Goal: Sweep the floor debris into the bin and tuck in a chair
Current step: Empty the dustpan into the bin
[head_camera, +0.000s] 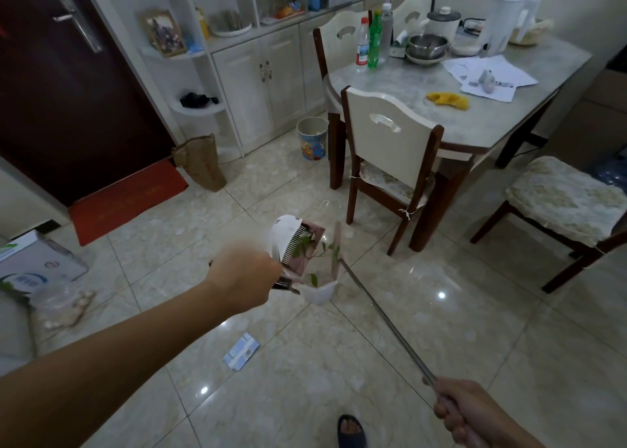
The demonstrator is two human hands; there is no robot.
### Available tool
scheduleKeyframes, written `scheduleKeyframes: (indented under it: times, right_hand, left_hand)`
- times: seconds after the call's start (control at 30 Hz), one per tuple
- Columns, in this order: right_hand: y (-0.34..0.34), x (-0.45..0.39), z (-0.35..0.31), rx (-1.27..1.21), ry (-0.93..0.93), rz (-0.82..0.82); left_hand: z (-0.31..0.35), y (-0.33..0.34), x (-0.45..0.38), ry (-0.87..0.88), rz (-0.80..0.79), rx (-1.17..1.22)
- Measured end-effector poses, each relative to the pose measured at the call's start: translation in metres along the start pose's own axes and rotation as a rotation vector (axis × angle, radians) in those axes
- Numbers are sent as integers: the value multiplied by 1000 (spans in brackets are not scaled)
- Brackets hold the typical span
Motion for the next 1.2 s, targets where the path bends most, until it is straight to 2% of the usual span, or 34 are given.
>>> scheduleKeyframes:
  times: [0.23,0.97,1.2]
  right_hand:
    - [-4,13,-2,73,-85,15]
    - [-16,26,-12,-26,-152,-1]
    - [-6,17,-3,-113,-25,-111]
  left_hand:
    - [-4,6,2,-7,17,1]
    - [-6,7,-3,-12,41,-34]
    - [0,5,-5,9,49,-79]
Point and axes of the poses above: each hand's wrist, its own x-axis away from the middle knuckle, its own y-axis out of the palm, z = x × y, the point moved 2 cm from there along -x, towards the middle knuckle, and after that the axes turned 14 degrees about z, right-handed, at the moved point
